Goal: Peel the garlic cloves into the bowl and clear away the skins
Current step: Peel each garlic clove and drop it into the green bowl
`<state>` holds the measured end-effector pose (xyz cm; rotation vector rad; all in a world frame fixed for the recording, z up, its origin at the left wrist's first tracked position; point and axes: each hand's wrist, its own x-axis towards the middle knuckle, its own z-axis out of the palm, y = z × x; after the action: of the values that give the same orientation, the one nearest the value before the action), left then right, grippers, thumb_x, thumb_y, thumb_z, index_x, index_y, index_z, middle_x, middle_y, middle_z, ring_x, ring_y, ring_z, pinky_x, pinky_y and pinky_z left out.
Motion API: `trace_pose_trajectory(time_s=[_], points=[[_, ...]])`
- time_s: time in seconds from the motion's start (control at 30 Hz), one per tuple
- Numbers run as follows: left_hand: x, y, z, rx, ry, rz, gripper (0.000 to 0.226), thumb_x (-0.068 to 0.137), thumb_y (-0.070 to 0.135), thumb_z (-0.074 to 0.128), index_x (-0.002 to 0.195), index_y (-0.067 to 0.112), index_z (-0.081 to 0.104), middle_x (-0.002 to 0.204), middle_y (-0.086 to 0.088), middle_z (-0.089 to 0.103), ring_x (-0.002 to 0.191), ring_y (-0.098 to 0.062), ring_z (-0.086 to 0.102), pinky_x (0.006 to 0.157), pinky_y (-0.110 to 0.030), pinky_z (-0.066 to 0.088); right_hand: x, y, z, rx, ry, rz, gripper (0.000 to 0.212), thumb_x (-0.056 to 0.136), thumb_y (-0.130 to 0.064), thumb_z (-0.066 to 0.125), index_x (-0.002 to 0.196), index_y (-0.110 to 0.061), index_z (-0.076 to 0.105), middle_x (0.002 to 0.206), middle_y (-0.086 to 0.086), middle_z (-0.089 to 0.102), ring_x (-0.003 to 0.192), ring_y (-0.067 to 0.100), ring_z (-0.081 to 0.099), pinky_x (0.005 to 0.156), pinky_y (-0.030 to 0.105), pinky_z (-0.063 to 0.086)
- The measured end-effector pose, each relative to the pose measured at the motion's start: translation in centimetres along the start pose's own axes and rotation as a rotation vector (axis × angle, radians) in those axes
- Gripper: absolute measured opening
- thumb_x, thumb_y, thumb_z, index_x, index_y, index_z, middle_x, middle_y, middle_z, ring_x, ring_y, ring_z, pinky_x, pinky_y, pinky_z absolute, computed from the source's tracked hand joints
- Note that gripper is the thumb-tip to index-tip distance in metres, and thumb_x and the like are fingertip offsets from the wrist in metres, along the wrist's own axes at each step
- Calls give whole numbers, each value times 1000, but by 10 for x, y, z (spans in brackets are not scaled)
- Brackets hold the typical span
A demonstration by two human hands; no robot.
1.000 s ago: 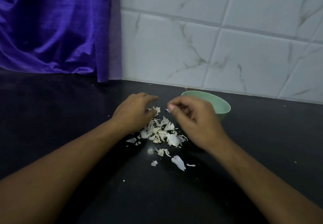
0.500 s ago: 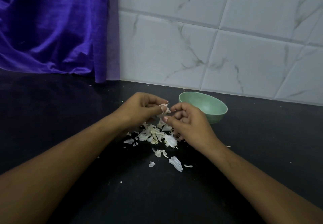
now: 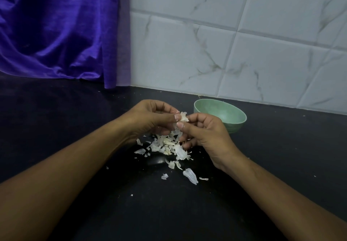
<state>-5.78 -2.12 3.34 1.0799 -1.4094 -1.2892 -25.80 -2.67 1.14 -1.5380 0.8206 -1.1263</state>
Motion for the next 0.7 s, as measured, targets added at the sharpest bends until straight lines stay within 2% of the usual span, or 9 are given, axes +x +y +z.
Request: trace_pose_trajectory(time_s=[0.07,0.2,0.37,0.5,0.7], points=[[0,-2,0,66,-13,-27,32,83,25,81,104,1,76,89,-16,76,79,-18,72,72,-29,62,0,0,-1,-7,2,-6,24,89,-9,79,105,5,68,81,12,73,65,20,70,55,30,59],[0,-4,-1,63,-10,-42,40,76,33,83,95,-1,76,90,-18,76,79,-20,72,73,-30,62,-1,0,0,-13,2,-21,21,89,-8,79,105,1,68,81,12,74,67,22,72,59,33,60],[-1,-3,-1,35,-36,-58,39,69,37,84,84,2,72,82,-18,71,68,-17,68,64,-24,62,-3,-2,2,19,-38,-43,35,90,-5,77,123,-10,66,85,21,72,76,31,75,70,40,64],[-1,-2,-2,33,-41,-45,45,72,39,81,88,-2,70,74,-15,67,63,-15,65,64,-26,61,-5,-4,3,39,-73,-63,21,94,-5,72,115,-5,71,91,22,75,82,34,76,73,41,64],[0,-4,-2,-16,-94,-35,39,80,32,77,91,-4,70,76,-15,69,62,-14,67,59,-24,61,-6,-7,0,100,-71,-11,23,94,-7,70,116,1,71,92,21,76,78,27,76,71,33,65]])
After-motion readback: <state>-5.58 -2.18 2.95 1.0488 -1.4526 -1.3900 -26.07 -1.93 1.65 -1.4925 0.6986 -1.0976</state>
